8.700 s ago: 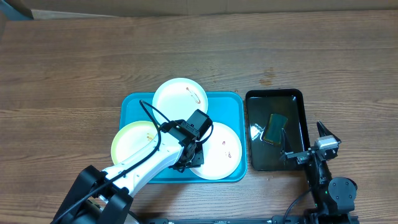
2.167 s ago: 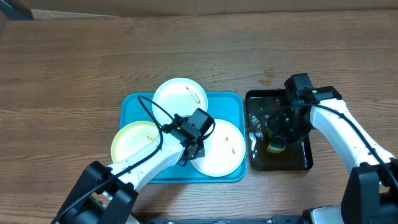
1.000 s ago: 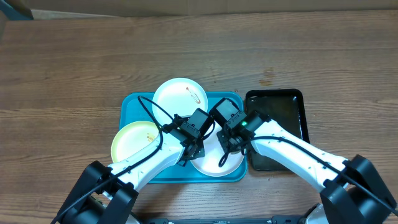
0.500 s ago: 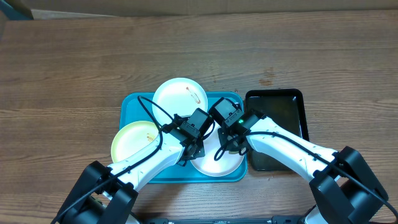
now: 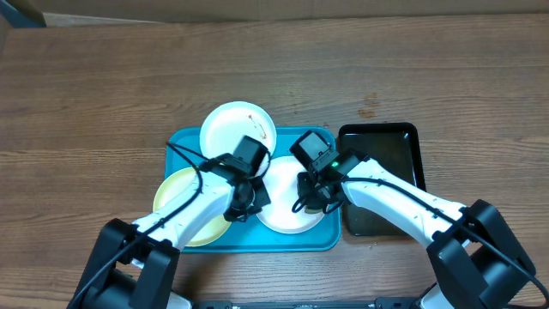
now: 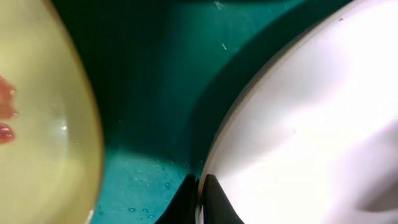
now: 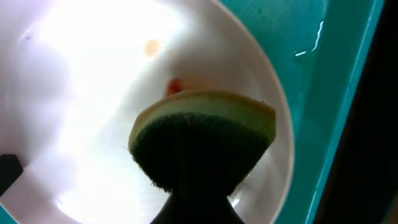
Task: Clean dirty plates on tray and stack at the side
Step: 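Move the sponge with the right gripper onto the held white plate, then scrub the white plate's sauce with the sponge while the left gripper holds it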
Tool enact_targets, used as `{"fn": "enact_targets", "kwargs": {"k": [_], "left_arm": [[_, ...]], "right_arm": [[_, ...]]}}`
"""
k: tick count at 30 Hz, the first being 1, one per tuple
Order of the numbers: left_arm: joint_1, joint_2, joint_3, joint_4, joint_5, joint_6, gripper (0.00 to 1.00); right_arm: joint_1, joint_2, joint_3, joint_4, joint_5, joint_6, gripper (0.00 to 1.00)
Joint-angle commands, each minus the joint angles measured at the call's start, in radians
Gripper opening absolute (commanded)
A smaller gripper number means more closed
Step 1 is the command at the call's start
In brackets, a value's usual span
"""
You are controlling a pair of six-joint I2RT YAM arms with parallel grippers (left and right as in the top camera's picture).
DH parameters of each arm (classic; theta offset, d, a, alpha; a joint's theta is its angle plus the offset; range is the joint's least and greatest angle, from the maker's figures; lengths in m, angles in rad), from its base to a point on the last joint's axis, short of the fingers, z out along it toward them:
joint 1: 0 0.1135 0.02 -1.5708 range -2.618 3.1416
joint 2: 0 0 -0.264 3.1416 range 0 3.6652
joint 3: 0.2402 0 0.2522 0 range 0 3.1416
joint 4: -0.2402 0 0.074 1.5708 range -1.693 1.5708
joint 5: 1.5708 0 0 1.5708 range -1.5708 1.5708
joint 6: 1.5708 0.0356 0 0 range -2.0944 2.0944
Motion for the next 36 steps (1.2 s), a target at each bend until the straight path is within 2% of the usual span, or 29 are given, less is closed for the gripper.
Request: {"fn": "enact_targets", "kwargs": {"k": [1,13,21,31,36], "left_arm": [[0.018,0.013,-0.010,0.002,0.063,0.047,0.04],[0.017,0.013,-0.010,0.004,0.063,0.046,0.04],[0.017,0.013,-0.010,0.004,0.063,0.047,0.04],[0.017,0.013,-0.010,0.003,0.063,0.069,0.04],[0.017,0.013,-0.010,0.004,0.063,0.069,0.04]], "right_arm": [[-0.023,-0.043,0.010,0.008,-0.027,0.012,0.04],[-0.026,-0.046,-0.065,0.028,0.012,-0.033,0.04],[-0.029,-0.005,-0.162,0.277,0.012,-0.031,0.04],[-0.029,0.065,-0.174,0.317,0.059,0.145,0.04],[-0.029,0.069,-0.174,0.319,-0.046,0.200,0.04]]}}
